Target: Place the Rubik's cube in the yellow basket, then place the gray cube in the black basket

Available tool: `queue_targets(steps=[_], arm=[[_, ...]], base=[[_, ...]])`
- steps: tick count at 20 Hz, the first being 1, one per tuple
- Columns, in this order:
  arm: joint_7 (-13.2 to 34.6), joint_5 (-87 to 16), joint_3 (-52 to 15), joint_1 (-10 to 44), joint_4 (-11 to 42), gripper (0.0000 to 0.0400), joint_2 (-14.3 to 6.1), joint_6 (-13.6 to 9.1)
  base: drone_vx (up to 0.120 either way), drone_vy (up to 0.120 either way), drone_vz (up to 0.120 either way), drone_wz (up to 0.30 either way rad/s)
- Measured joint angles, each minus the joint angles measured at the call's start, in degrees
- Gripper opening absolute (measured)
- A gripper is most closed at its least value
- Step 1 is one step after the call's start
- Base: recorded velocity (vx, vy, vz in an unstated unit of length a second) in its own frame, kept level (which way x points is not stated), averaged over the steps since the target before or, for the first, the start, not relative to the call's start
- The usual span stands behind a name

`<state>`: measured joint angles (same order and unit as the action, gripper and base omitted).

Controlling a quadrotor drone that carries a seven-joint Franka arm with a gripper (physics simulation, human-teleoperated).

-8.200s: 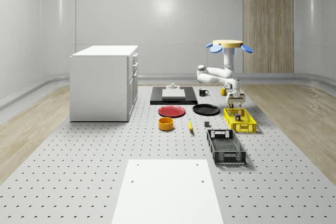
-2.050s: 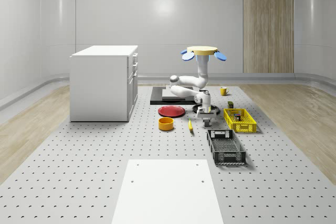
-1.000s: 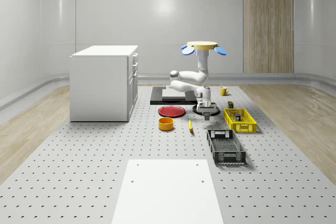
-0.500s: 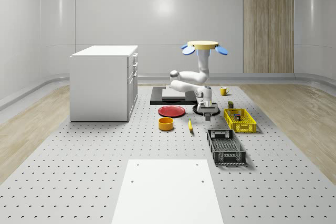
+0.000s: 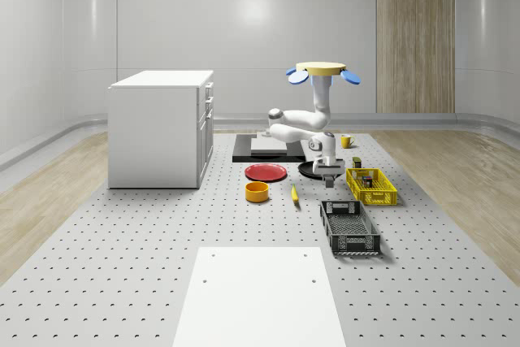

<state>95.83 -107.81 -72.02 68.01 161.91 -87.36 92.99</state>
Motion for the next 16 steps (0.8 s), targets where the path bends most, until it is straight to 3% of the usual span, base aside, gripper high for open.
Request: queue_targets(steps=[5,16], arm=[[0.0,0.1,-0.1,0.0,0.0,0.0250,0.0,0.0],[0.0,0.2,-0.1,0.0,0.0,0.0250,-0.1,0.1]], base=[[0.120,0.104,0.000,0.000],[0.120,0.000,0.000,0.000]])
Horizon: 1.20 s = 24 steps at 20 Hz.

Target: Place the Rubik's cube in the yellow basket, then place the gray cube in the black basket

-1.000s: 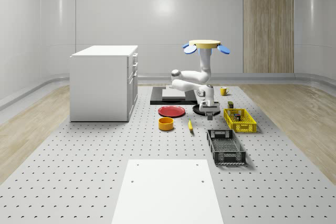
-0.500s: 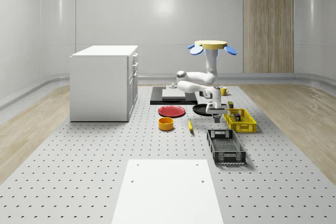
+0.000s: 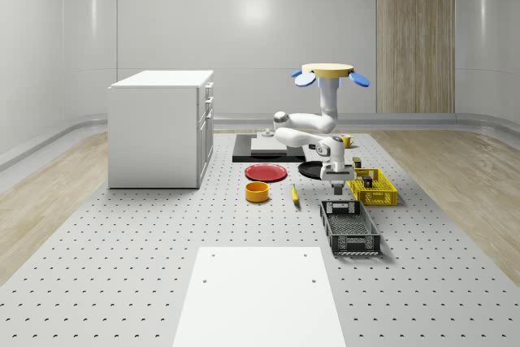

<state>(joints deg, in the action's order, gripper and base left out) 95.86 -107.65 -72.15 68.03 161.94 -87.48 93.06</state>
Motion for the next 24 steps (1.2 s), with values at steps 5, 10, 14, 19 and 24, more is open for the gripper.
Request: queue_targets(steps=[5,10,14,19,24], arm=[[0.0,0.0,0.0,0.0,0.0,0.0250,0.0,0.0],[0.0,0.0,0.0,0.0,0.0,0.0250,-0.1,0.1],[0.0,0.0,0.0,0.0,0.0,0.0250,-0.1,0.1],[0.0,0.1,0.0,0.0,0.0,0.0250,-0.1,0.1],[0.0,0.1,0.0,0.0,0.0,0.0250,-0.1,0.1]], base=[[0.120,0.000,0.040,0.000],[0.120,0.000,0.016,0.000],[0.120,0.000,0.000,0.000],[0.120,0.000,0.000,0.000],[0.120,0.000,0.000,0.000]])
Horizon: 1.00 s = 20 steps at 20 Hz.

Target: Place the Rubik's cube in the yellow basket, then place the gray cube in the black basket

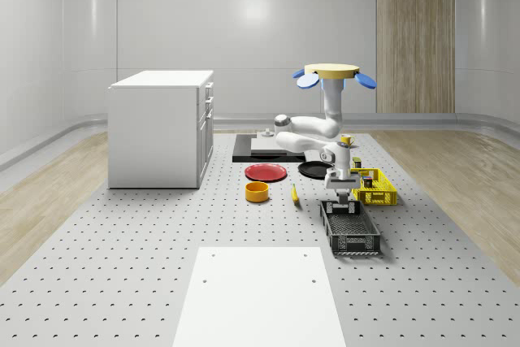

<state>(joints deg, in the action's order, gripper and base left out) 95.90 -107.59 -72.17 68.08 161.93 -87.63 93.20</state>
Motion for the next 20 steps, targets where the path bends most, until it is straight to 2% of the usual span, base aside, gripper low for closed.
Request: queue_targets(steps=[4,8,20], arm=[[0.0,0.0,0.0,0.0,0.0,0.0250,0.0,0.0],[0.0,0.0,0.0,0.0,0.0,0.0250,0.0,0.0],[0.0,-7.0,7.5,1.5,-2.7,0.0250,0.3,3.0]], base=[[0.110,0.000,-0.030,0.000],[0.000,0.000,-0.100,0.000],[0.000,0.000,0.000,0.000]])
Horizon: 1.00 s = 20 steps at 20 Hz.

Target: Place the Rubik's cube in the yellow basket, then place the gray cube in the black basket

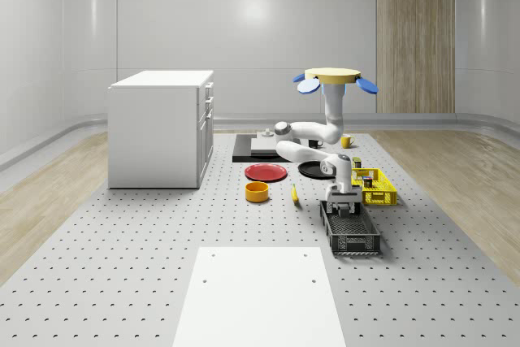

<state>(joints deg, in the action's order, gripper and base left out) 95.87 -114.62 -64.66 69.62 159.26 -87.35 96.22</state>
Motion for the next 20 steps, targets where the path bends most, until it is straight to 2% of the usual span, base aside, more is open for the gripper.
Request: queue_targets(steps=[4,7,11,20], arm=[[-0.1,-2.2,2.3,0.5,-1.1,0.0250,0.4,0.8],[-0.1,-3.1,3.2,0.6,-1.5,0.0323,0.7,1.0],[-0.3,-2.3,2.1,0.2,-0.9,0.0372,0.9,0.2],[-0.4,3.0,-3.6,-1.4,1.6,0.0397,1.0,-2.7]], base=[[0.000,0.000,0.000,0.000],[0.000,0.000,0.000,0.000],[0.000,0.000,0.000,0.000],[0.000,0.000,0.000,0.000]])
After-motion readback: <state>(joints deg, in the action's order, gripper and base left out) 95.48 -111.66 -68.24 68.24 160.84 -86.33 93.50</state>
